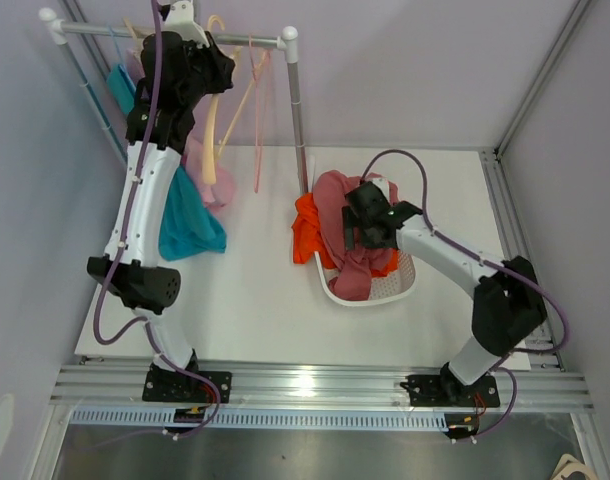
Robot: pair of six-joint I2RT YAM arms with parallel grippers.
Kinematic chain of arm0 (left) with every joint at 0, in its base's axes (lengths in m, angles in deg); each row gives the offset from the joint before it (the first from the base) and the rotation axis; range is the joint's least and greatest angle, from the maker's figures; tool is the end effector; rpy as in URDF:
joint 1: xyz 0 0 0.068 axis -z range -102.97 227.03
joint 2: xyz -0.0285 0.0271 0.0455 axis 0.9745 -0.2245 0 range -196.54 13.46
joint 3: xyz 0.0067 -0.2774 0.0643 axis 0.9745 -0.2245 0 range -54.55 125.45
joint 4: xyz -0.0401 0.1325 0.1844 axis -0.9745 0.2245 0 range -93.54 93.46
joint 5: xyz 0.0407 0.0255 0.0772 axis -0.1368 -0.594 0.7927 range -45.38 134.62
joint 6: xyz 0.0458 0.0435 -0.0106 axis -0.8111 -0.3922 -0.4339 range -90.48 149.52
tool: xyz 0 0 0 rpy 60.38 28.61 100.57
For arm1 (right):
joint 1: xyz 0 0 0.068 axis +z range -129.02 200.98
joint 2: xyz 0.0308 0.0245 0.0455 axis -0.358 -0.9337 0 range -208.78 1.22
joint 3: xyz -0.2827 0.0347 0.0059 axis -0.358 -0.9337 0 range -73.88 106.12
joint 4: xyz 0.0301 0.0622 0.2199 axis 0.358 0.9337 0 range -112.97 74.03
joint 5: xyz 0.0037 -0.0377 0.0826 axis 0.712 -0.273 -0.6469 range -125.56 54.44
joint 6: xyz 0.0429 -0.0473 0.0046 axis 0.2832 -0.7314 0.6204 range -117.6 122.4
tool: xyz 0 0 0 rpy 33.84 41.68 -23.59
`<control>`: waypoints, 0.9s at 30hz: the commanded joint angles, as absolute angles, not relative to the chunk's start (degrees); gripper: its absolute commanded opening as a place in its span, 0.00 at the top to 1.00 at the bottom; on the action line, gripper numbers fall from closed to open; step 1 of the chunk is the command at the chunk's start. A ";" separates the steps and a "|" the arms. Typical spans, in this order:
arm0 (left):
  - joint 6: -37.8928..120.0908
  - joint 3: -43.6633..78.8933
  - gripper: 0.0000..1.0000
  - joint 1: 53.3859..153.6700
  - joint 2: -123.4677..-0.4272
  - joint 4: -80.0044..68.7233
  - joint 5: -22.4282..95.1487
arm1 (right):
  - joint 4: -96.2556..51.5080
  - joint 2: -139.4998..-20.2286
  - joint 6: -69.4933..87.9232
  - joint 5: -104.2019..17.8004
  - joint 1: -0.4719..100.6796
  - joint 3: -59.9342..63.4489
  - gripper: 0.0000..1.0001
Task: Remove the t-shirt from the hanger
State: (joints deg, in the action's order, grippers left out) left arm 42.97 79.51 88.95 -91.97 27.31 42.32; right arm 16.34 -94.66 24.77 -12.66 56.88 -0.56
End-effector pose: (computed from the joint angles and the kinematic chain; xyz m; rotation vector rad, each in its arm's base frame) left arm 0.3656 -0.0793 0.5293 0.0097 1.6220 -0.3745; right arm 0.2731 0.1740 0.2572 -0.1701 2.5190 -0.1384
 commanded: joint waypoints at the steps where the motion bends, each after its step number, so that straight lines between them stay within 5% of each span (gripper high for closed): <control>1: 42.00 81.77 0.99 88.63 -92.71 25.56 40.67 | 16.76 -85.91 25.08 -11.83 57.19 2.67 0.01; 10: 41.12 79.65 0.96 89.86 -93.68 24.50 39.88 | 18.69 -77.27 23.67 -15.34 57.71 6.98 0.00; 12: 40.77 79.74 0.56 90.03 -93.42 24.94 39.70 | 18.26 -75.61 23.23 -16.13 57.98 7.33 0.00; 16: 40.77 79.66 0.21 90.04 -90.79 26.08 40.93 | 17.81 -75.07 22.36 -16.66 57.72 9.09 0.01; 21: 39.63 79.39 0.10 90.04 -82.02 30.55 44.35 | 16.06 -77.18 22.00 -19.03 57.89 10.59 0.00; 27: 37.44 76.50 0.09 89.42 -75.23 32.85 58.40 | 12.80 -78.15 23.58 -23.60 59.03 9.89 0.00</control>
State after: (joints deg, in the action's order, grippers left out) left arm 40.11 77.30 89.72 -81.11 32.73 50.29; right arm 15.71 -77.79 23.26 -20.10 57.95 8.58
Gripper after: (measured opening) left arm 0.910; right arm 0.993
